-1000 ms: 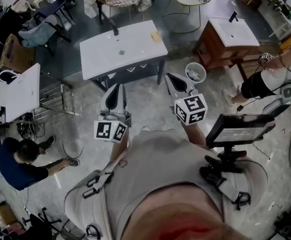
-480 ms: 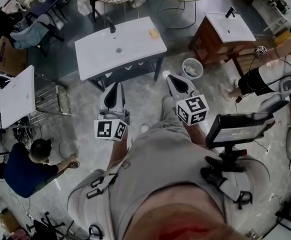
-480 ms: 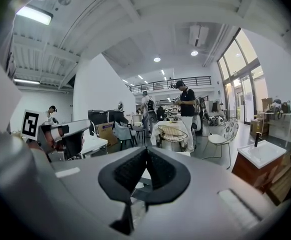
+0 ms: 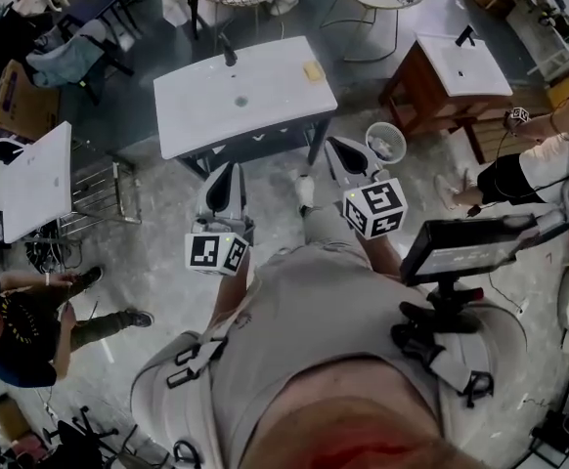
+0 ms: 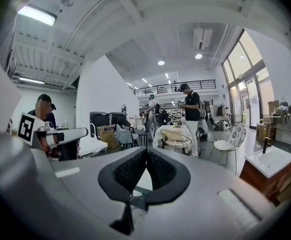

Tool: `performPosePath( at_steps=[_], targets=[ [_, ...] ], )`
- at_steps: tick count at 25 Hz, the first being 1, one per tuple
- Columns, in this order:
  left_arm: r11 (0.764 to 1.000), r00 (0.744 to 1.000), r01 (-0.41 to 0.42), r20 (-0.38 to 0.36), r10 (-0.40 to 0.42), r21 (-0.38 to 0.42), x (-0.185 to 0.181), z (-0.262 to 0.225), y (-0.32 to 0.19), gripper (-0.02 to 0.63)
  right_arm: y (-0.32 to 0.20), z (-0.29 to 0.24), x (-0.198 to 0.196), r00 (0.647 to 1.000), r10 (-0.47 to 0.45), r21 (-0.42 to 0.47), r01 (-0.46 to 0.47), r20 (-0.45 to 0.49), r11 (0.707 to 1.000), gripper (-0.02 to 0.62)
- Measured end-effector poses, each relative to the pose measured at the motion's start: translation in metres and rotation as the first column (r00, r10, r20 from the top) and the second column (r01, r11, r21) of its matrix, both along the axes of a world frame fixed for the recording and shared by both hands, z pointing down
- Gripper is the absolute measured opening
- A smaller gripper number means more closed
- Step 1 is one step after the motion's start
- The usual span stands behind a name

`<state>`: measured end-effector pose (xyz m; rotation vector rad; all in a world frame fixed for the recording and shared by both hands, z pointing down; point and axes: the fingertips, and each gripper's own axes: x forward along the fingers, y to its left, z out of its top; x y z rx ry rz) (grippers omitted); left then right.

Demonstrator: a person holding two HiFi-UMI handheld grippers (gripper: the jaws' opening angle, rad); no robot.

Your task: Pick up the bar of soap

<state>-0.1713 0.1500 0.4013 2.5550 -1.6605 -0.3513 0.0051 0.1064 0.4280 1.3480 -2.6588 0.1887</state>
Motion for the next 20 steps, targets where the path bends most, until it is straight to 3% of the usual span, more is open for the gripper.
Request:
performPosePath(
  at_steps=[10, 20],
  targets=[
    [0.998, 0.998, 0.060, 0.021, -0.060, 0.019, -0.015, -0.002, -0.098, -0.002, -0.115, 0.005, -0.022, 0.997, -0.056, 0.027, 0.054, 0.044, 0.998, 0.003],
    [0.996, 0.996, 0.087, 0.032, -0.087, 0.006, -0.003, -0.007, -0.217, -0.002, -0.241, 0.010, -0.014, 0.995, -0.075, 0.000, 0.075, 0.061, 0.997, 0.003]
  ],
)
